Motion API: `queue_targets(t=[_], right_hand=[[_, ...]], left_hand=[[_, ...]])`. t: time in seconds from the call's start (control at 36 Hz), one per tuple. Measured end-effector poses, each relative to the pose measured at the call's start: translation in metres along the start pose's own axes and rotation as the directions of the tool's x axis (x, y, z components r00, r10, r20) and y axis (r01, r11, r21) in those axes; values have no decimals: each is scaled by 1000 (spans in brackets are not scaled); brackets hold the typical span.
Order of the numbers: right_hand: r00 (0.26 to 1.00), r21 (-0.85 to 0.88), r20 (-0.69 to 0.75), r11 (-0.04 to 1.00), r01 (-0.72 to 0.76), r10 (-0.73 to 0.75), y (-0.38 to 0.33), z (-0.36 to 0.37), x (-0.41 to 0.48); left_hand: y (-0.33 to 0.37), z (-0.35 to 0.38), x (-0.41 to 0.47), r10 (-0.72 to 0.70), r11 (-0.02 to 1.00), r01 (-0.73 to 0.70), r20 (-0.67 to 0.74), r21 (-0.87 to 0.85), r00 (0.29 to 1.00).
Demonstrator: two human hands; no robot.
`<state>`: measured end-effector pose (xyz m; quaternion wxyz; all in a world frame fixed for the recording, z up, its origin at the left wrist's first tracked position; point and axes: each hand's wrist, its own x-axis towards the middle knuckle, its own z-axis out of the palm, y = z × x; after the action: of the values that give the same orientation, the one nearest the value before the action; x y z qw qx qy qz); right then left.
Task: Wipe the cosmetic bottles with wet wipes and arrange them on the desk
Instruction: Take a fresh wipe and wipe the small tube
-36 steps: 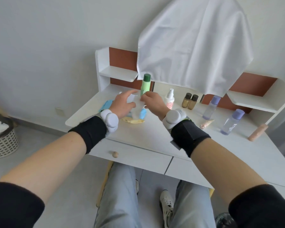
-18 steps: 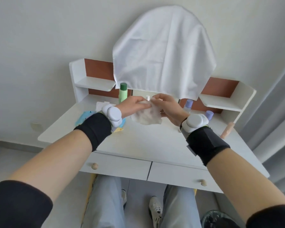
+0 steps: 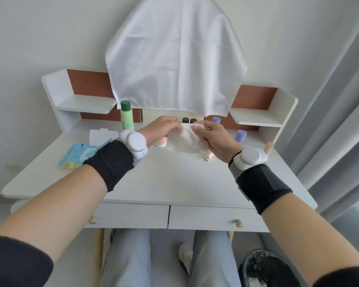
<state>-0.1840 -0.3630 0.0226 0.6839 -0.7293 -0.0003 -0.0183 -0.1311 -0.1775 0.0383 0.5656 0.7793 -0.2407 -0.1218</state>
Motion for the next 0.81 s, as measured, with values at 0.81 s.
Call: queue_targets(t=[0.81], right_hand=[[800,-297,-457,915,273,-388,18,25,2]], left_hand=[[-2,29,10,-37,931,-33,-184,-365,982]])
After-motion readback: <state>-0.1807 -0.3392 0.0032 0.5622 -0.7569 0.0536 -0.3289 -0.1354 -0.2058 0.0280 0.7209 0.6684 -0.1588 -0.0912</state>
